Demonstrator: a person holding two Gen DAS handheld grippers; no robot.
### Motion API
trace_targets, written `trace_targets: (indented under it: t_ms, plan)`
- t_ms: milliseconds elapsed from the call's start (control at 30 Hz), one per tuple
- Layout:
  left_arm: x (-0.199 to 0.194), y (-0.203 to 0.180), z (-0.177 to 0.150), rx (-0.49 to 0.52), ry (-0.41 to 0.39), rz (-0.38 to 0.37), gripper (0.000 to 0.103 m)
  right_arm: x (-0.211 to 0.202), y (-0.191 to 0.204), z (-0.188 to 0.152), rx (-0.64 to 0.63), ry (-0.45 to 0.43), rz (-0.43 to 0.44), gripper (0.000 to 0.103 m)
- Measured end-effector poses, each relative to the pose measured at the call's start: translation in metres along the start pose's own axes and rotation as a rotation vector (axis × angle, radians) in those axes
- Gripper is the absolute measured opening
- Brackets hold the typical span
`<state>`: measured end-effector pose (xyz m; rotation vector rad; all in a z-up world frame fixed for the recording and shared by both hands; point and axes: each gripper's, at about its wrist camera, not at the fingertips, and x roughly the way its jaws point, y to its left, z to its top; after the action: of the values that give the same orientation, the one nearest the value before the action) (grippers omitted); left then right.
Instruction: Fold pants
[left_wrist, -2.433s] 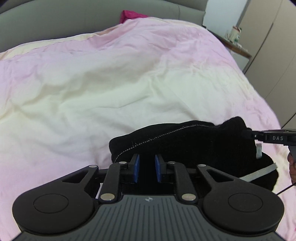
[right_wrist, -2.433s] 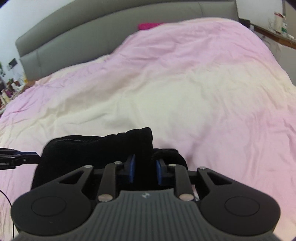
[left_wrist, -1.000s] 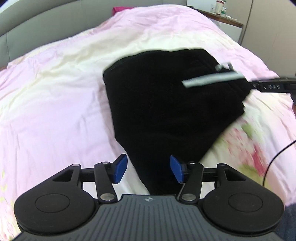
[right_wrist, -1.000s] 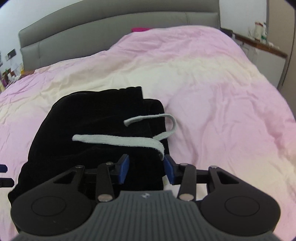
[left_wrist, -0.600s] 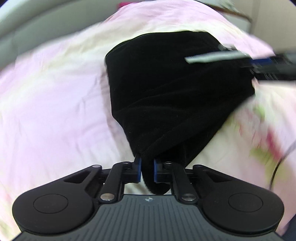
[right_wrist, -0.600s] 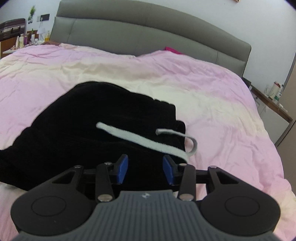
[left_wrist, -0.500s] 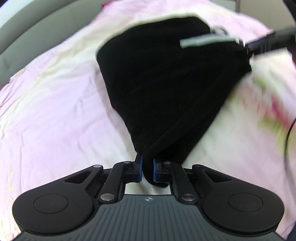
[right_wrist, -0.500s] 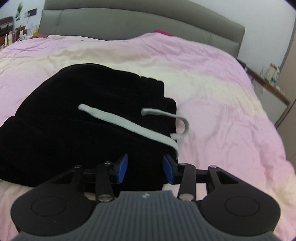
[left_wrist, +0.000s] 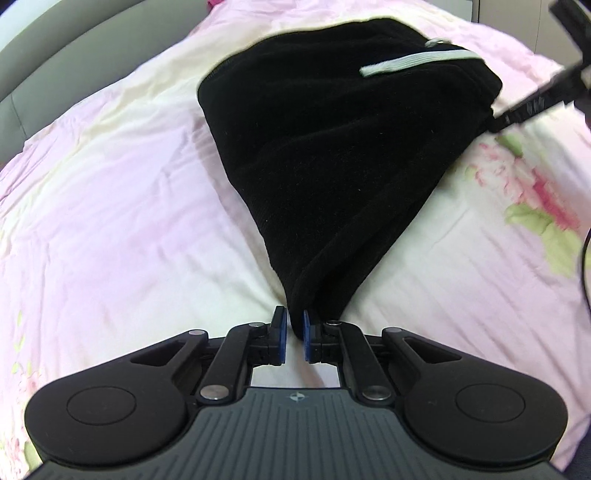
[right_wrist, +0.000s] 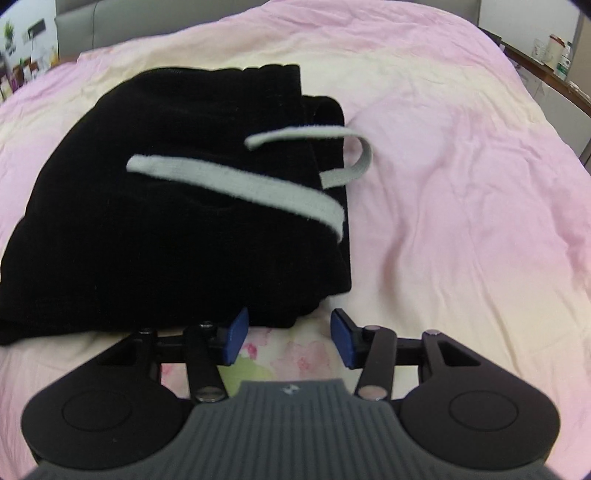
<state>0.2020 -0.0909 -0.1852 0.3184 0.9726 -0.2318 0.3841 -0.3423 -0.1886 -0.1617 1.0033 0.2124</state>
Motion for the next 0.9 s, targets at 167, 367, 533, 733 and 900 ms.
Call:
trace_targets:
  t_ms: [167, 367, 533, 733, 900]
  plan:
    - [-0.028, 0.019, -0.006, -0.043, 0.015, 0.026, 0.009, -0.022, 0.003, -0.008, -0.051, 0.011, 0.001, 0.039]
    - [-0.065, 0.054, 0.007, -0.252, -0.131, 0.002, 0.045, -0.053, 0.000, -0.004, -0.058, 0.015, 0.049, 0.054]
    - [-0.061, 0.079, 0.035, -0.393, -0.209, -0.056, 0.072, -0.067, -0.004, 0.029, -0.017, 0.009, 0.068, 0.080]
    - [-0.027, 0.115, 0.057, -0.552, -0.203, -0.190, 0.077, -0.055, -0.011, 0.070, -0.002, 0.019, 0.065, 0.086]
    - [0.015, 0.142, 0.065, -0.668, -0.133, -0.295, 0.080, -0.022, -0.031, 0.094, 0.079, 0.046, 0.068, 0.086]
